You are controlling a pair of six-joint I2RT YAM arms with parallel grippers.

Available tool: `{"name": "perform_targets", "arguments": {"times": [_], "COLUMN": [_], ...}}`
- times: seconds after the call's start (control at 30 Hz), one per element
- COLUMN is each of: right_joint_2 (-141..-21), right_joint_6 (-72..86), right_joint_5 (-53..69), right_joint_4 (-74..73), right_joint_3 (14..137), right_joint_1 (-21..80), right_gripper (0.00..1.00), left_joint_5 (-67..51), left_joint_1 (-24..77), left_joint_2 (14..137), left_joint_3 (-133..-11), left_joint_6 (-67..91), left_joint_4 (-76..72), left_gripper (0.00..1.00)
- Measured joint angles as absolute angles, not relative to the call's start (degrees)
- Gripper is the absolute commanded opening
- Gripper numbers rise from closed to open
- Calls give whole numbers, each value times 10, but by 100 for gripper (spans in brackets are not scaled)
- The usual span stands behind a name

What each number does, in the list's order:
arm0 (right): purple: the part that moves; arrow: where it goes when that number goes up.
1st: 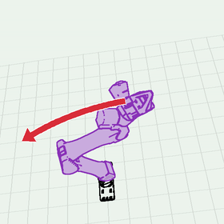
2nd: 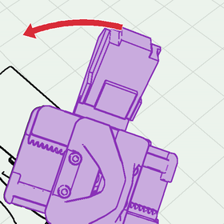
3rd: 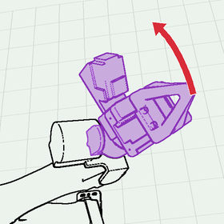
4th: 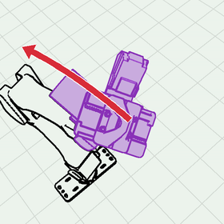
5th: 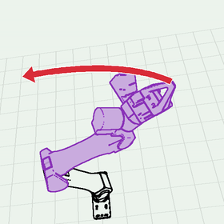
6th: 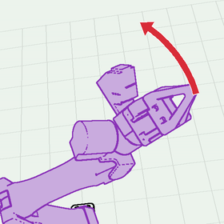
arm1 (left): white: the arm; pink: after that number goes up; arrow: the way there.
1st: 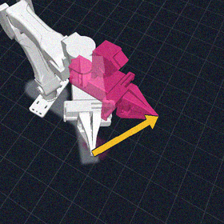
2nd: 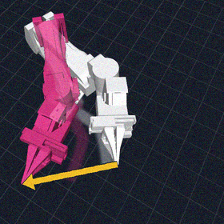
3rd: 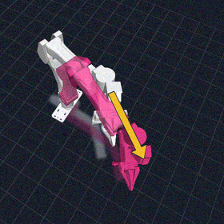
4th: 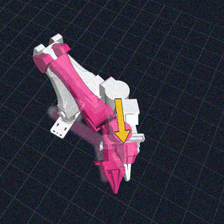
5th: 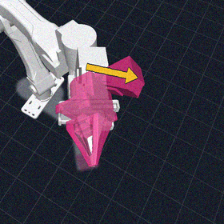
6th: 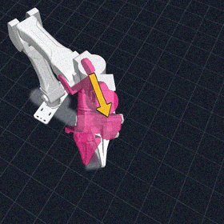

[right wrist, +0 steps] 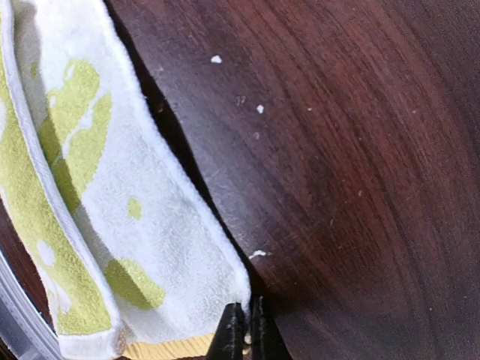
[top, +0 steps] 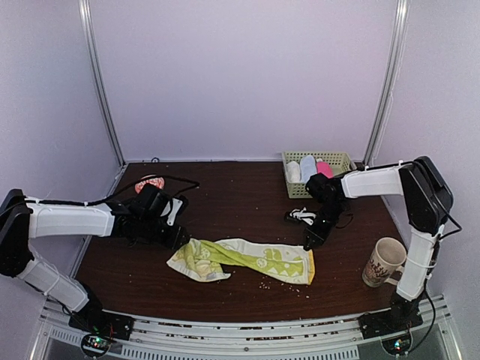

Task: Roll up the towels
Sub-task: Flatten out the towel at the center of the board.

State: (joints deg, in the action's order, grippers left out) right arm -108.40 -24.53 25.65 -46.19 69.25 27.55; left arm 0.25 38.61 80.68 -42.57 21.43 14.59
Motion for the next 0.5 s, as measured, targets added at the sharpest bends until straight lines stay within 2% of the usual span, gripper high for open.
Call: {"name": "perform_targets", "arguments": {"times": [0.2,0.33,0.5], "right_joint_2": [-1080,-1047,-939], "right_joint_6": [-249,-256,-264], "right_joint_5": [206,174,188], "right_joint_4": [-492,-513,-474], "right_joint_3": [737,851,1005], "right_joint_1": [286,286,286], "right_gripper": [0,0,0], "left_joint_5": [19,30,23], "left_joint_1": [375,365,351], "left_joint_2": [807,804,790], "left_joint_3": [-438,-461,-479], "left_joint_6": [210,204,201], "left_joint_4": [149,150,146], "left_gripper": [43,43,43]}}
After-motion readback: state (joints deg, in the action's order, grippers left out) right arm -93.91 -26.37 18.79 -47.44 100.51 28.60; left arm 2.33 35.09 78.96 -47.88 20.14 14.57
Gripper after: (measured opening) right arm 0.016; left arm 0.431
